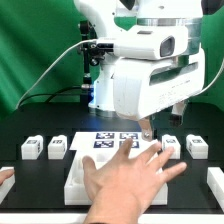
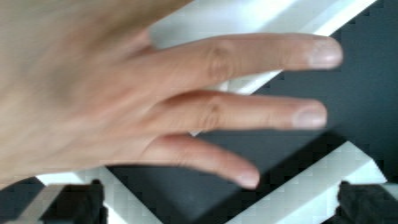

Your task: Assemble one leg

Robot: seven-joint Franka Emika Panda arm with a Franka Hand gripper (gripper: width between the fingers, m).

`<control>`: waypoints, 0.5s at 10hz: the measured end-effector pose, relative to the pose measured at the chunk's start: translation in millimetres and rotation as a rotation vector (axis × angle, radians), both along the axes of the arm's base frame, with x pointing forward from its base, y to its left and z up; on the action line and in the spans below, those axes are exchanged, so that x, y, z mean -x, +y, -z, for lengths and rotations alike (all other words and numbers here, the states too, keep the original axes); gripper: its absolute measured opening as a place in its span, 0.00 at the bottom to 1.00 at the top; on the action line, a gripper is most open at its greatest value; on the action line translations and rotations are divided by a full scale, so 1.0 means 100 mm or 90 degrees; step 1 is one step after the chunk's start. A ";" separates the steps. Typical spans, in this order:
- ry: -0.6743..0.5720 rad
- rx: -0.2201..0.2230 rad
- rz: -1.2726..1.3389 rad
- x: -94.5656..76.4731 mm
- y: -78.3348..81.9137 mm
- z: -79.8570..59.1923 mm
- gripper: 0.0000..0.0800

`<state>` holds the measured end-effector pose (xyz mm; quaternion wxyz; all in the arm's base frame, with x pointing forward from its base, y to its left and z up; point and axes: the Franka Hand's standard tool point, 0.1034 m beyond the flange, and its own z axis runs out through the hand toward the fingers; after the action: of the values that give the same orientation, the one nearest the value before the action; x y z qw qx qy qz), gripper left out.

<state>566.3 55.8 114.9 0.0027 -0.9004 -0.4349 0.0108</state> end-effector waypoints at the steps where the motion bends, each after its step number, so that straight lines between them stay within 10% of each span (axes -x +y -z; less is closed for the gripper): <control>1: 0.001 0.000 0.000 0.00 0.00 0.01 0.81; 5: 0.001 0.000 0.000 0.00 0.00 0.01 0.81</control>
Offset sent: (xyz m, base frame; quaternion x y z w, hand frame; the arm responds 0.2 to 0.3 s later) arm 0.0000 0.0000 0.0000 0.0000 0.0000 0.0000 1.0000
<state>566.0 55.8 114.0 0.0030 -0.9004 -0.4348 0.0115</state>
